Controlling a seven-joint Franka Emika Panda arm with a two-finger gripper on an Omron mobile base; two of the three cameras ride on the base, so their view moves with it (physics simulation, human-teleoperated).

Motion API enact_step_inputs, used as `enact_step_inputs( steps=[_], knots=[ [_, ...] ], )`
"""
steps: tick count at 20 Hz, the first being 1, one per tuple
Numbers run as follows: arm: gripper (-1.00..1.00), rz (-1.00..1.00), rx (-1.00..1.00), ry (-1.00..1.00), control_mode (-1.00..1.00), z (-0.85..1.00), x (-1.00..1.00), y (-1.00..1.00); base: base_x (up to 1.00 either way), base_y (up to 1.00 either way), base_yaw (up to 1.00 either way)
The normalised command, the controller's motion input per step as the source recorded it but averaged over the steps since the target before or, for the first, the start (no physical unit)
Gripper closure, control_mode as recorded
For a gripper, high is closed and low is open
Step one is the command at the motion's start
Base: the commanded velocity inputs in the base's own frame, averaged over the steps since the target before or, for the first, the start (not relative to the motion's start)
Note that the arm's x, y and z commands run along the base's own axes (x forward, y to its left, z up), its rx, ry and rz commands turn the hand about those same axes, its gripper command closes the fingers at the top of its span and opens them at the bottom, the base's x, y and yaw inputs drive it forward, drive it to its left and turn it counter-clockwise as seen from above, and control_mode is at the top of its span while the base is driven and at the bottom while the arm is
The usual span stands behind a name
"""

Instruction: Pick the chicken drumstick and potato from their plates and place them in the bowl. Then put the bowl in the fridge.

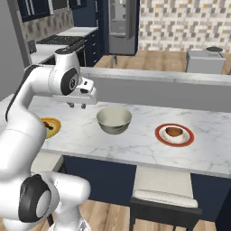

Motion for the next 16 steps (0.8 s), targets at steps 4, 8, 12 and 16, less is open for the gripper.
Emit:
enact_step_inputs(
  steps=[4, 8, 12, 16],
  knots=[
    [-1.00, 0.03, -0.11, -0.13, -1.00, -0.04, -0.04, 0.17, 0.00, 0.00, 0.00],
    [-1.00, 0.34, -0.28, -0.15, -1.00, -0.10, 0.00, 0.58, 0.00, 0.00, 0.00],
    [-1.00, 0.44, -0.20, -0.01, -1.00, -0.02, 0.06, 0.58, 0.00, 0.00, 0.00],
    [-1.00, 0.41, -0.08, 0.05, -1.00, -0.03, 0.12, 0.52, 0.00, 0.00, 0.00]
  ],
)
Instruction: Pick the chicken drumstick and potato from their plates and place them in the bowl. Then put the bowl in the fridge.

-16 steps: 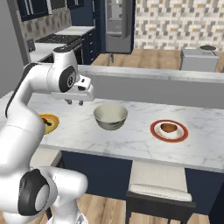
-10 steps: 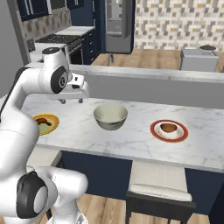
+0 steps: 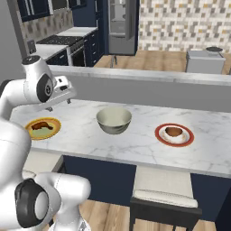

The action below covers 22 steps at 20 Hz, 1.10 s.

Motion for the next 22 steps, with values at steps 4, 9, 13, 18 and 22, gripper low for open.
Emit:
enact_step_inputs(
  steps=[4, 9, 13, 18, 22],
  knots=[
    [-1.00, 0.35, 0.00, 0.21, -1.00, -0.08, 0.14, 0.39, 0.00, 0.00, 0.00],
    [-1.00, 0.32, 0.00, 0.24, -1.00, -0.15, 0.03, 0.37, 0.00, 0.00, 0.00],
    [-1.00, 0.16, -0.07, 0.09, -1.00, -0.23, 0.09, 0.47, 0.00, 0.00, 0.00],
    [-1.00, 0.04, -0.08, -0.02, -1.00, -0.35, 0.05, 0.41, 0.00, 0.00, 0.00],
    [-1.00, 0.00, -0.06, -0.14, -1.00, -0.42, 0.00, 0.36, 0.00, 0.00, 0.00]
  ],
)
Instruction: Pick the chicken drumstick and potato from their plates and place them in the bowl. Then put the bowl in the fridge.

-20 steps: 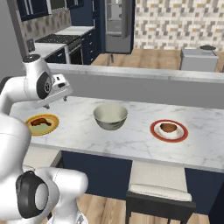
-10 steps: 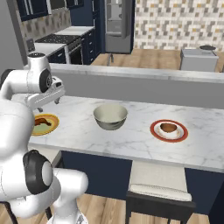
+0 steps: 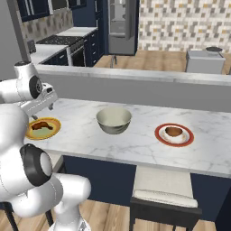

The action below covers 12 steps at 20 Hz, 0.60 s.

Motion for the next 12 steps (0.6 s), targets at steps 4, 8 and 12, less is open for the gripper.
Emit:
enact_step_inputs(
  steps=[4, 8, 12],
  knots=[
    [-1.00, 0.00, 0.00, -0.02, -1.00, -0.36, 0.14, 0.29, 0.00, 0.00, 0.00],
    [-1.00, 0.00, 0.00, -0.01, -1.00, -0.38, 0.13, 0.27, 0.00, 0.00, 0.00],
    [-1.00, 0.00, 0.02, 0.01, -1.00, -0.26, 0.22, 0.22, 0.00, 0.00, 0.00]
  ],
)
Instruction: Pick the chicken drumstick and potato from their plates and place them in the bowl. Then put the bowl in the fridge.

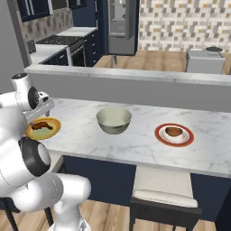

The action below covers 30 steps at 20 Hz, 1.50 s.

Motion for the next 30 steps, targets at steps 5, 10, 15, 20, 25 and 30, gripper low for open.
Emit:
enact_step_inputs(
  steps=[5, 10, 15, 20, 25, 30],
  knots=[
    [-1.00, 0.00, 0.00, 0.01, -1.00, -0.27, 0.20, 0.24, 0.00, 0.00, 0.00],
    [-1.00, 0.00, 0.02, -0.02, -1.00, -0.36, 0.18, 0.20, 0.00, 0.00, 0.00],
    [-1.00, 0.00, 0.01, 0.00, -1.00, -0.27, 0.30, 0.17, 0.00, 0.00, 0.00],
    [-1.00, 0.00, 0.00, 0.00, -1.00, -0.24, 0.37, 0.12, 0.00, 0.00, 0.00],
    [-1.00, 0.00, 0.00, 0.00, -1.00, -0.22, 0.33, 0.08, 0.00, 0.00, 0.00],
    [-1.00, 0.00, 0.00, 0.00, -1.00, -0.19, 0.30, 0.13, 0.00, 0.00, 0.00]
  ],
)
